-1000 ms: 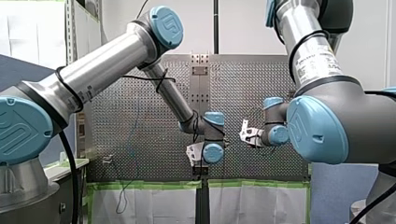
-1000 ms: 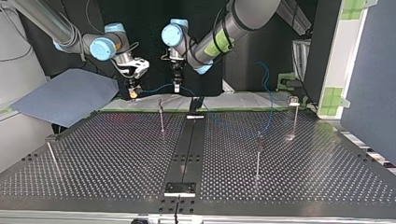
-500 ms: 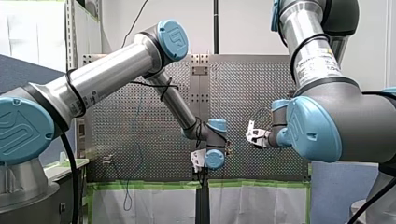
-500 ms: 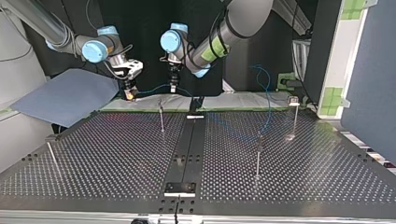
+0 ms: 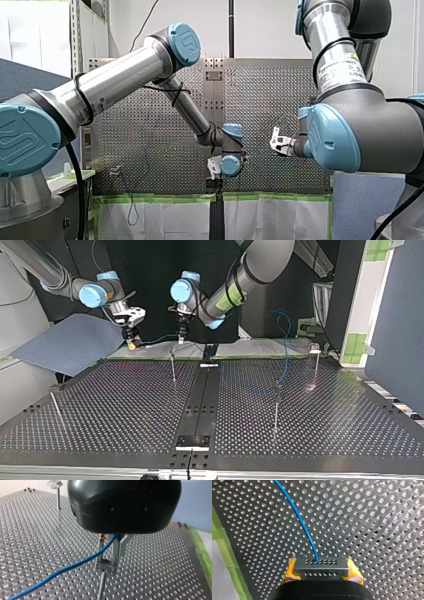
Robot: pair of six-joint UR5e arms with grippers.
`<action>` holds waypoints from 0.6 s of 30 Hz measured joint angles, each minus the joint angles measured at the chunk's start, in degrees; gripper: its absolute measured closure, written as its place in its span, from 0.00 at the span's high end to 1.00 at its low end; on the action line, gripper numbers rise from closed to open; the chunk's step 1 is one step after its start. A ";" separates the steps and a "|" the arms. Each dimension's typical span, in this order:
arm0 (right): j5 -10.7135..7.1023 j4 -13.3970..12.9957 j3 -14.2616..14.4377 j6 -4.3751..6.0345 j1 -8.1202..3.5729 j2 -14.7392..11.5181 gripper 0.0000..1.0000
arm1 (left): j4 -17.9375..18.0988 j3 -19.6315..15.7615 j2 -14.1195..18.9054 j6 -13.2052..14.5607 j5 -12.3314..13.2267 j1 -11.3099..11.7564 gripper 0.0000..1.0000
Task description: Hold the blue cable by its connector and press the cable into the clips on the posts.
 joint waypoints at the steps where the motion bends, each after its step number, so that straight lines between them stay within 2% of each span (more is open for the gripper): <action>1: -0.11 -0.08 -0.05 0.04 -0.10 0.00 0.00 | -0.39 0.44 0.00 0.00 0.30 0.07 0.00; 10: -0.82 -0.21 -0.48 -0.23 -0.69 0.18 0.00 | -1.93 1.80 -0.02 -0.01 0.97 1.05 0.00; 18: -1.91 -0.07 -0.93 -0.75 -0.54 1.64 0.00 | -1.99 1.84 -0.02 -0.04 1.35 2.27 0.00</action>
